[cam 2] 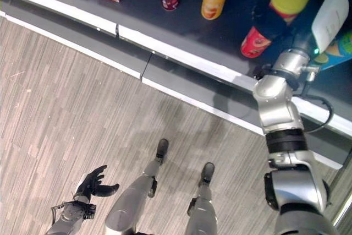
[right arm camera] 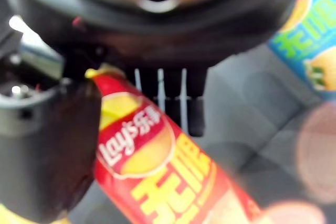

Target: Put the goods on the table back onto the shelves and tidy them up.

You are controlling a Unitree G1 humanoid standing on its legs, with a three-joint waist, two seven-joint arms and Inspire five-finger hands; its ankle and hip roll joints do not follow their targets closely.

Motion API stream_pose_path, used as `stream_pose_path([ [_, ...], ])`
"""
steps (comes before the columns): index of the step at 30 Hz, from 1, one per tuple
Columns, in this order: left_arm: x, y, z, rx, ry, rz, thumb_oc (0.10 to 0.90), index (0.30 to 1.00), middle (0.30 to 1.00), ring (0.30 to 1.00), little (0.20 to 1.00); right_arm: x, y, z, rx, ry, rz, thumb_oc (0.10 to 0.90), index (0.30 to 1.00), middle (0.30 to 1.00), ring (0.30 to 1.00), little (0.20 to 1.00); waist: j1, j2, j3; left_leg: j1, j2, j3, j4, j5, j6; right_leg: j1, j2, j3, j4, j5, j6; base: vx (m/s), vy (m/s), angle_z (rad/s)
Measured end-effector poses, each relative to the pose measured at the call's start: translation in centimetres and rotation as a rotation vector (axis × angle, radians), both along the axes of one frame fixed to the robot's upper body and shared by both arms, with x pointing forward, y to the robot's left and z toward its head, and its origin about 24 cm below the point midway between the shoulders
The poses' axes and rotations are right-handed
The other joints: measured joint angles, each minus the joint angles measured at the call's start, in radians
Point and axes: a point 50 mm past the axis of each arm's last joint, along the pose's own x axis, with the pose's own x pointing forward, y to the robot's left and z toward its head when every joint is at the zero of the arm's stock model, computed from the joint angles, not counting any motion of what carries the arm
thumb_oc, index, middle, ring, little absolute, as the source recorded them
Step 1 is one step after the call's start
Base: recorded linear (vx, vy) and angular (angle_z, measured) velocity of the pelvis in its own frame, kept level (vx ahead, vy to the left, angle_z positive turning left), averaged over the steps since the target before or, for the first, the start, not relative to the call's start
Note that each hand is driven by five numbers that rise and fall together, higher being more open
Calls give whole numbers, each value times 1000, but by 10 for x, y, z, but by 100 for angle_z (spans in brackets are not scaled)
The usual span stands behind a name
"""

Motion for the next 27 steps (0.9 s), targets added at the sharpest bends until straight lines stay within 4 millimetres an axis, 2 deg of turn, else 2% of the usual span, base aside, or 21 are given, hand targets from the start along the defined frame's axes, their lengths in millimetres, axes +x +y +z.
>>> stream_pose_path([
  [4,0,0,0,0,-1,0,800,900,900,900,900,2,-2,2,22,-4,4,400,300,300,300,300,1,0,0,0,0,1,0,0,0,-1,0,2,0,0,0,0,0,0],
  [8,0,1,0,2,0,0,800,900,900,900,900,8,-9,11,70,-10,-17,400,300,300,300,300,9,0,0,0,0,0,0,0,0,0,0,1,0,0,0,0,0,0],
  [9,0,1,0,2,-1,0,800,900,900,900,900,8,-10,12,78,-12,-14,800,900,900,900,900,10,0,0,0,0,0,0,0,0,0,0,1,0,0,0,0,0,0],
  [18,0,0,0,1,-2,-1,800,900,900,900,900,8,-9,11,93,-6,1,800,900,900,900,900,7,0,0,9,0,-1,0,0,0,11,1,-2,1,0,0,0,3,1],
  [23,2,1,1,3,-1,0,800,900,900,900,900,-8,12,15,29,-80,97,800,900,900,900,900,-13,-5,3,24,0,-1,0,0,0,25,1,-4,7,1,0,-2,45,0],
  [24,2,1,1,4,-1,-1,800,900,900,900,900,-15,16,12,15,-98,121,800,900,900,900,900,-16,-14,2,29,0,2,0,0,0,29,0,-2,7,1,-1,39,104,-11],
  [25,2,3,0,11,12,5,800,900,900,900,900,-24,28,-1,25,-119,174,800,900,900,900,900,-34,-43,2,44,1,11,0,-4,1,36,0,11,7,2,-2,70,172,-34],
  [26,-1,8,-2,20,39,27,800,900,900,900,900,-34,38,-28,105,-111,237,800,900,900,900,900,-41,-87,-2,70,4,36,0,-15,0,49,-2,28,7,3,-4,87,199,-41],
  [27,-3,10,-4,26,55,30,800,900,900,900,900,-38,41,-46,135,-72,253,800,900,900,900,900,-55,-110,-7,87,4,46,0,-23,3,58,-4,37,7,3,-5,84,202,-45],
])
